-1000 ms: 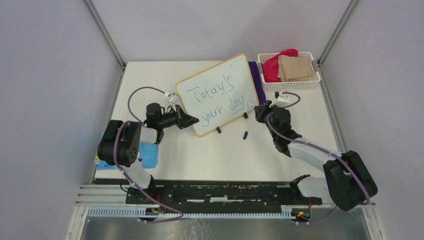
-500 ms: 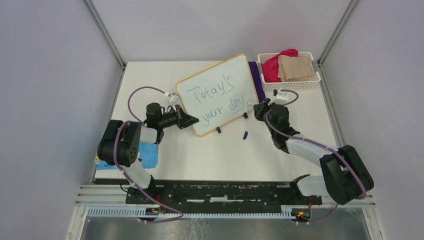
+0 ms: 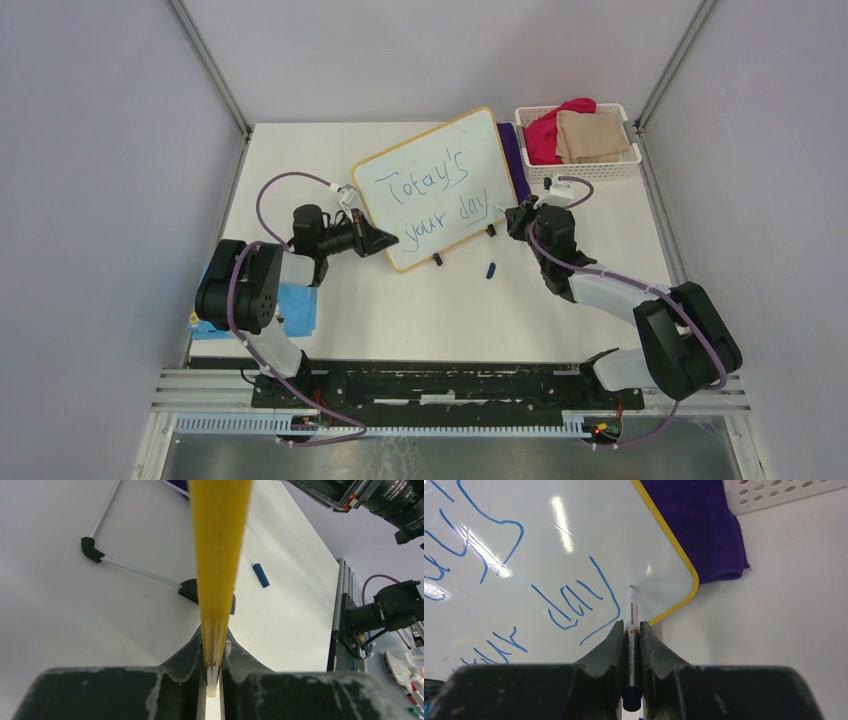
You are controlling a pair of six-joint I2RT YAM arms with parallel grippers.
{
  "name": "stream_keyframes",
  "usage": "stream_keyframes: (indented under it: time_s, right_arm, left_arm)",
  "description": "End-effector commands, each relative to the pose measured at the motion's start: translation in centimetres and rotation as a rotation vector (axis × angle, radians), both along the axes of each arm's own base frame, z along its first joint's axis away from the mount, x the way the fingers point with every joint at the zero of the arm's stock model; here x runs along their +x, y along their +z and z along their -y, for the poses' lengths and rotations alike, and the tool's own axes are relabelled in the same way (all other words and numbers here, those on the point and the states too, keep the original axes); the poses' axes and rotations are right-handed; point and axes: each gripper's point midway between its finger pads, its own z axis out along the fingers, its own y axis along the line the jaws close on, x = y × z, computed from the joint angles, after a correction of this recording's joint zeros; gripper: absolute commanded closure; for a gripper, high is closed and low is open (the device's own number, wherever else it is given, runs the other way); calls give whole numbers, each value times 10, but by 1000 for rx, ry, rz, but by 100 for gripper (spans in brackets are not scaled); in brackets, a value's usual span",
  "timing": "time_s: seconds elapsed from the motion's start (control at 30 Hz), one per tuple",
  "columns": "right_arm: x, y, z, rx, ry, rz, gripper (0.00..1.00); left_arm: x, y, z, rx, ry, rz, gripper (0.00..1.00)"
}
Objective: Write a sentence on the whiteboard
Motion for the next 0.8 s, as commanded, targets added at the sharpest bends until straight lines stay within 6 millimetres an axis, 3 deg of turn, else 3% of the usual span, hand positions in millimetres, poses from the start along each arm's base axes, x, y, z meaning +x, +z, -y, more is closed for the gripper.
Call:
stream_keyframes:
  time_s: [0.0,0.77]
  right_arm:
    - [14,23,-7,36,9,64,100]
    - [14,16,-9,31,24,46,100]
  left_arm:
    - [-8,-35,-4,73,28,-114,98]
    - [-9,-36,-3,76,25,-114,98]
